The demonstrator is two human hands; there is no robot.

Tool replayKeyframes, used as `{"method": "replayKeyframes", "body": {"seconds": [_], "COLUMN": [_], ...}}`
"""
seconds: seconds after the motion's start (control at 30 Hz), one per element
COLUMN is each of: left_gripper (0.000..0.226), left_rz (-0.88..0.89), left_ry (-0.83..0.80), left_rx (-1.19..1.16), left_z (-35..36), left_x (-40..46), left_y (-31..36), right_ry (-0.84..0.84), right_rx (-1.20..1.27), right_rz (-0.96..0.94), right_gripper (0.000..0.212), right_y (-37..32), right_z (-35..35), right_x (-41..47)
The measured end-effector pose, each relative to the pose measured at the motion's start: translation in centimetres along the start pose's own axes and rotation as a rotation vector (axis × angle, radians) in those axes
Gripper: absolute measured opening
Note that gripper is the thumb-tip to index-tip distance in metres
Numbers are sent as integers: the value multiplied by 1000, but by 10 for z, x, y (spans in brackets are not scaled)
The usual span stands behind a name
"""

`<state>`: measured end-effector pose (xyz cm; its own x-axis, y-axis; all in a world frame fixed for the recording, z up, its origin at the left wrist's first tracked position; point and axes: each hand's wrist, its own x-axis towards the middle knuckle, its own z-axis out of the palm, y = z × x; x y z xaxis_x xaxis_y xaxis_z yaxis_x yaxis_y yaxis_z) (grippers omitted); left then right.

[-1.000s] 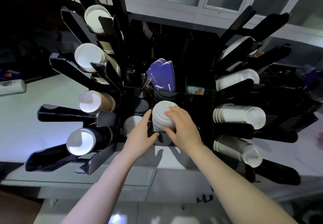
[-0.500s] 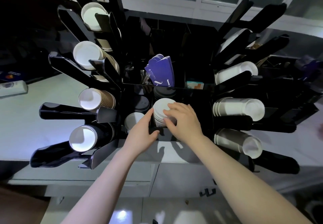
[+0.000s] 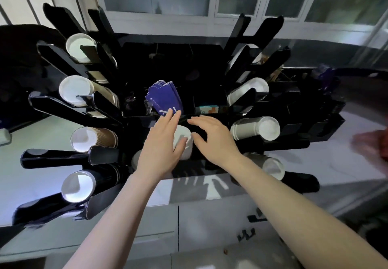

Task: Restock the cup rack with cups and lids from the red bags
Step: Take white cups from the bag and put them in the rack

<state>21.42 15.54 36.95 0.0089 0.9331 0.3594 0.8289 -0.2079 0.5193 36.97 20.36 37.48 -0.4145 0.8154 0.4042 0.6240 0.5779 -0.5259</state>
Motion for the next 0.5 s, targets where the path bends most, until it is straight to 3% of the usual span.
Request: {"method": "replayKeyframes", "body": {"seconds": [0.13,0.27,0.5], "left_gripper": [66,63,61], "left_rz": [92,222,364], "left_ry": [71,128,-51], "left_rx": [45,11,-91], "left_z": [-12,-6,70], "left_x": [17,29,28], "left_y": [45,107,229], "right_ry": [152,243,392], "right_rx": [204,181,-8], "right_rz": [9,-21,116], "right_gripper": [37,36,35], "right_y": [-8,8,88], "right_z": [-59,-126,-237], "right_x": [-4,-29,-128]}}
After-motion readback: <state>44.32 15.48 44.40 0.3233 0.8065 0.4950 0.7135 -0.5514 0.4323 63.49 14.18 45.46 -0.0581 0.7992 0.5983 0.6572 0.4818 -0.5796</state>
